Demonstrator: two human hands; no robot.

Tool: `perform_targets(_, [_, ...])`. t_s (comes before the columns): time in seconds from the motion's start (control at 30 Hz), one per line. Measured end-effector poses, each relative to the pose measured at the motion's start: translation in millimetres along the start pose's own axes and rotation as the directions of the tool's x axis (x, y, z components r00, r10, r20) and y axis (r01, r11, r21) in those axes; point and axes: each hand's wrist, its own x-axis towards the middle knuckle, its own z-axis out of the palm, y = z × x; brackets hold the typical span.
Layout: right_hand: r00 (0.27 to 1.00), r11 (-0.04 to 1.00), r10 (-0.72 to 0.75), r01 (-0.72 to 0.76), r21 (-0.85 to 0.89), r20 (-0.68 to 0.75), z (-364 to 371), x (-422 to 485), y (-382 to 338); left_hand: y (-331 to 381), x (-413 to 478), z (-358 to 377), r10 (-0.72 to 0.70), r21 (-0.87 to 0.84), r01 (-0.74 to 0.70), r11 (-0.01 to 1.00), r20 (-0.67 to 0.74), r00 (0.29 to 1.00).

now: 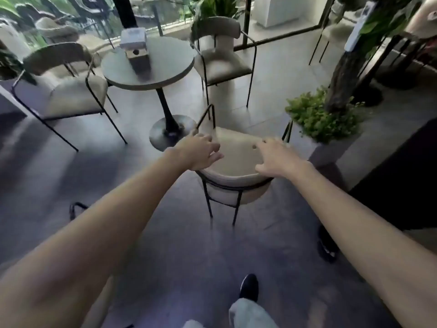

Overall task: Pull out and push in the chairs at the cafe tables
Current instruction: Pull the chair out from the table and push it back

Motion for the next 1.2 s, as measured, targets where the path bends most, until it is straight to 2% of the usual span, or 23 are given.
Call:
perform_targets(0.1, [0.995,0.998,0.023,-0.016,-0.069,0.1,29,29,9,-4,26,36,-0.023,-0.009,0.024,1.0,0.117,0.993])
perform_targets(0.23, [0.975,0.991,0.07,-0.045,-0.123,0.212,79,63,18,-18,60,94,0.003,0.054,-0.014,0.998,0.211,0.977])
perform_targets(0.53, [0.957,0.963,0.115,-0.042,-0.265,0.268,166,119,12,-60,123,172,0.048,0.205,-0.108,0.973,0.277,0.96])
perform_targets(0.67, [0.933,0.949,0.164,-0.06,-0.31,0.321,190,137,4,-83,141,200,0.14,0.153,-0.208,0.966,0.364,0.921])
perform_targets(0.77, [0.935,0.929,0.219,-0.112,-0.353,0.278,205,145,4,-100,149,222,0.176,0.175,-0.246,0.953,0.34,0.924])
perform_targets(0.97, [0.921,0.919,0.292,-0.195,-0.343,0.257,218,156,4,-112,146,246,0.227,0.241,-0.269,0.932,0.187,0.956])
perform_targets(1.2, [0.963,0.919,0.201,-0.122,-0.375,0.179,227,169,16,-108,130,258,0.136,0.161,-0.155,0.975,0.124,0.983])
